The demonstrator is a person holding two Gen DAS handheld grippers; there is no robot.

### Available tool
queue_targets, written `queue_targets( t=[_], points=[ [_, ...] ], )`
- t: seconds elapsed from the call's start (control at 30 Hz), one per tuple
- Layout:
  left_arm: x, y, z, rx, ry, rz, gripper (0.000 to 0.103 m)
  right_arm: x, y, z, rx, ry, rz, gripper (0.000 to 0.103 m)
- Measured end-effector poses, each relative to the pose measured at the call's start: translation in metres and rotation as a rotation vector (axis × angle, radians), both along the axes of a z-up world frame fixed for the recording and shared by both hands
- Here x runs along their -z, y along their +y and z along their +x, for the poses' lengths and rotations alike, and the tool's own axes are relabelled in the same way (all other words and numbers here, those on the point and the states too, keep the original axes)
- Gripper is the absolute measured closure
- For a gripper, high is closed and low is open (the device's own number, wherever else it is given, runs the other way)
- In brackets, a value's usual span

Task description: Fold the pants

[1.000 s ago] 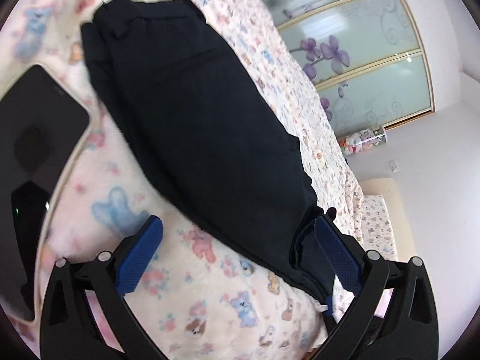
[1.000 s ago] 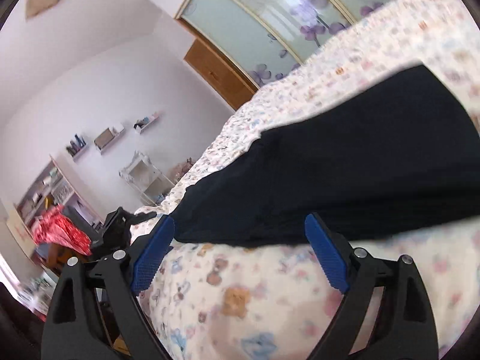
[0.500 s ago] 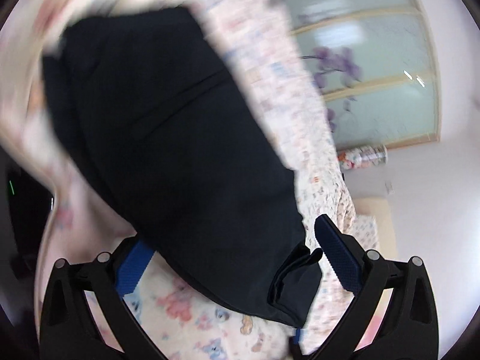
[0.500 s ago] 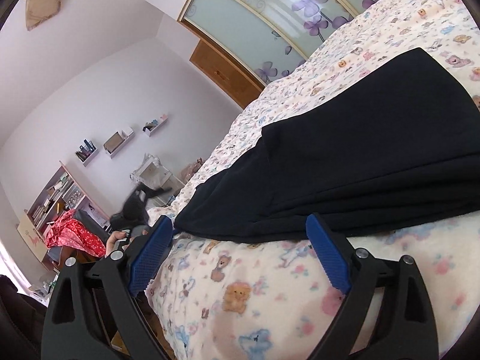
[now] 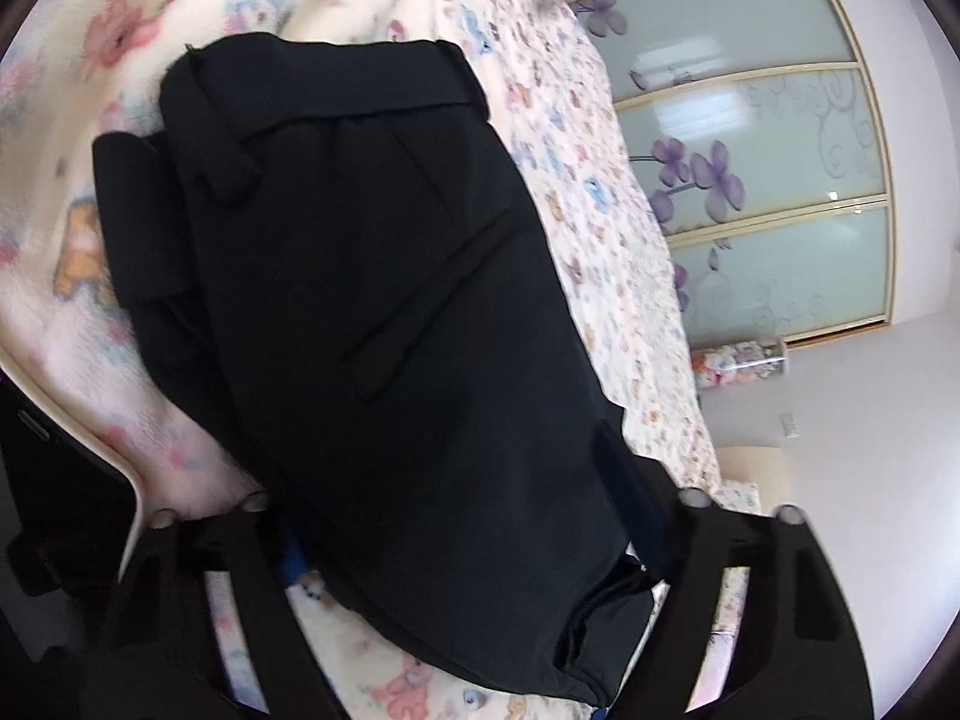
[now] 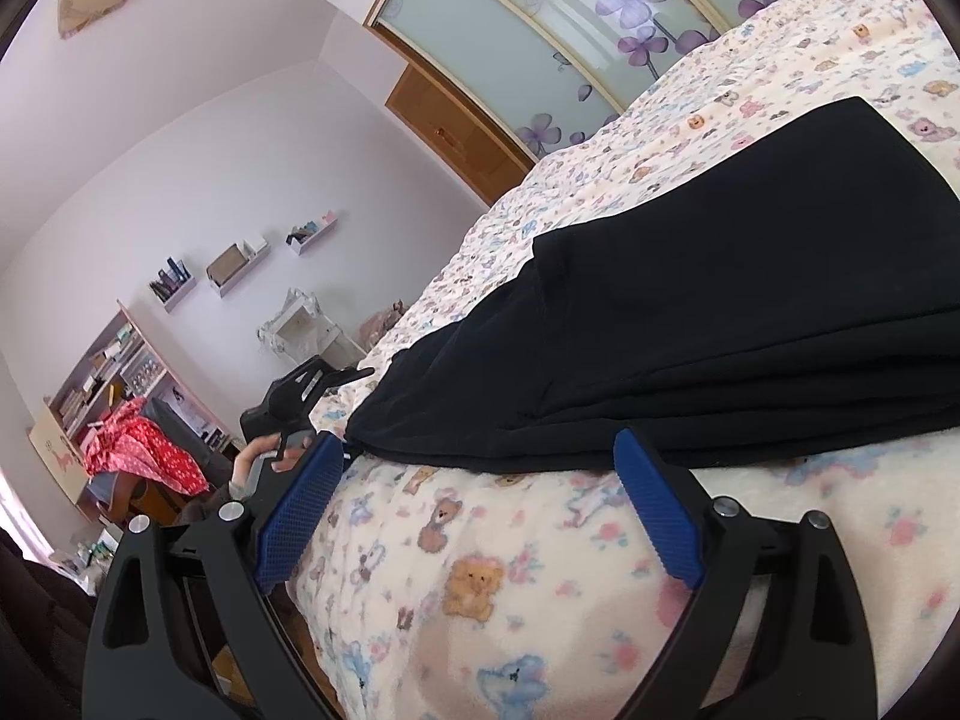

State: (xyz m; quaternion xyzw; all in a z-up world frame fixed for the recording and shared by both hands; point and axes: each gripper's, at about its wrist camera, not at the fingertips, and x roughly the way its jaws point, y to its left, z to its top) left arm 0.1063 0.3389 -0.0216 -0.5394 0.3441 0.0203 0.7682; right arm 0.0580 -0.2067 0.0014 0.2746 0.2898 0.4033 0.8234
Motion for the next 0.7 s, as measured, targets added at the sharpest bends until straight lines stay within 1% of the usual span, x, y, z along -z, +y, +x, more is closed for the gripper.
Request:
queue_targets(
  t=[0.03,0.07,0.1,0.13,0.17,0.2,0.3,0.37,0.4,0.43,0.47,0.5,0.57,0.6,0.63,0.67,0.7],
  points=[
    [-0.003,-0.002,0.001,0.001,0.007,0.032,0.038,0.0,0.001,0.0,-0.002,-0.001,-0.004,0.009],
    [-0.005,-0.004,0.001,0.004,0.017,0.066,0.049,0.0,0.002,0.0,-0.004,-0.001,-0.01,0.009],
    [-0.01,-0.009,0.002,0.014,0.038,0.13,0.054,0.0,0.003,-0.001,-0.005,0.0,-0.013,0.009],
    [-0.013,-0.01,0.0,0.022,0.056,0.186,0.067,0.0,0.004,-0.001,-0.007,0.0,-0.014,0.009],
    [-0.016,-0.012,0.0,0.029,0.072,0.236,0.073,0.0,0.004,-0.002,-0.006,-0.001,-0.014,0.009],
    [-0.018,-0.014,0.001,0.039,0.08,0.271,0.073,0.0,0.004,-0.002,-0.006,-0.001,-0.013,0.009],
    [-0.018,-0.011,-0.002,0.027,0.089,0.256,0.079,0.0,0.005,-0.002,-0.003,0.0,-0.008,0.009],
    [-0.025,-0.016,-0.003,0.019,0.091,0.298,0.083,0.0,0.005,-0.003,0.0,0.0,-0.005,0.009],
    [-0.034,-0.027,0.0,0.021,0.095,0.373,0.084,0.0,0.005,-0.003,0.002,0.001,-0.003,0.009],
    [-0.045,-0.039,0.005,0.028,0.098,0.469,0.085,0.0,0.004,-0.003,0.005,0.001,0.002,0.009],
    [-0.054,-0.047,0.007,0.032,0.099,0.537,0.086,0.001,0.002,-0.003,0.009,0.003,0.011,0.009],
    [-0.07,-0.065,0.01,0.043,0.099,0.656,0.086,0.001,0.001,-0.003,0.015,0.005,0.018,0.009],
    [-0.089,-0.088,0.014,0.059,0.088,0.791,0.087,0.0,-0.002,-0.003,0.033,0.005,0.03,0.009],
    [-0.102,-0.107,0.018,0.074,0.078,0.878,0.087,-0.001,-0.004,-0.003,0.043,0.0,0.036,0.009],
    [-0.113,-0.124,0.021,0.092,0.066,0.95,0.087,-0.003,-0.006,-0.004,0.058,-0.008,0.043,0.009],
    [-0.121,-0.136,0.024,0.104,0.054,0.991,0.087,-0.004,-0.008,-0.004,0.071,-0.015,0.048,0.009],
    [-0.131,-0.156,0.027,0.128,0.031,1.049,0.088,-0.005,-0.01,-0.005,0.084,-0.021,0.054,0.009]
  ],
)
